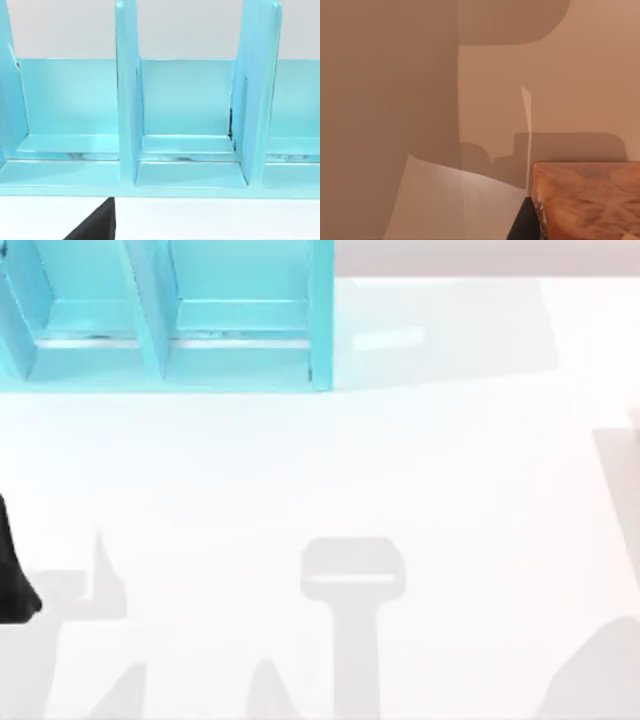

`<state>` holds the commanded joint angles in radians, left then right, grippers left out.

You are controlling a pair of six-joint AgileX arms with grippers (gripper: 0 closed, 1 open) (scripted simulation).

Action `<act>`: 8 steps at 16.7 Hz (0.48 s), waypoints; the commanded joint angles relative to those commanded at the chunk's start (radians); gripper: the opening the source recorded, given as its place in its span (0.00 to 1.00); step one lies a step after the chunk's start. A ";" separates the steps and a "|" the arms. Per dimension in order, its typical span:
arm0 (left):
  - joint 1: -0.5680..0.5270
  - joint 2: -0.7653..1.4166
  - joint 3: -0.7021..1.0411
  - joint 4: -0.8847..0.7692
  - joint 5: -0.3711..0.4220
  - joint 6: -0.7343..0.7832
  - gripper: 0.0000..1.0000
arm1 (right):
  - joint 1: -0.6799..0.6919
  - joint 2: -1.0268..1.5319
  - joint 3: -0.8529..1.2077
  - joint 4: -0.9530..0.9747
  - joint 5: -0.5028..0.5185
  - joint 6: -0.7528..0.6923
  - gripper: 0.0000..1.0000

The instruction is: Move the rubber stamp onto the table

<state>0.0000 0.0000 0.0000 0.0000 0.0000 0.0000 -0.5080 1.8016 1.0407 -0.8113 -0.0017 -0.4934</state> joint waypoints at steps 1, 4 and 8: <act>0.000 0.000 0.000 0.000 0.000 0.000 1.00 | 0.000 0.000 0.000 0.000 0.000 0.000 0.00; 0.000 0.000 0.000 0.000 0.000 0.000 1.00 | 0.000 0.000 0.000 0.000 0.000 0.000 0.00; 0.000 0.000 0.000 0.000 0.000 0.000 1.00 | 0.010 -0.015 0.014 -0.012 0.005 0.008 0.00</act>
<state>0.0000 0.0000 0.0000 0.0000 0.0000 0.0000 -0.4982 1.7866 1.0548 -0.8236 0.0030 -0.4851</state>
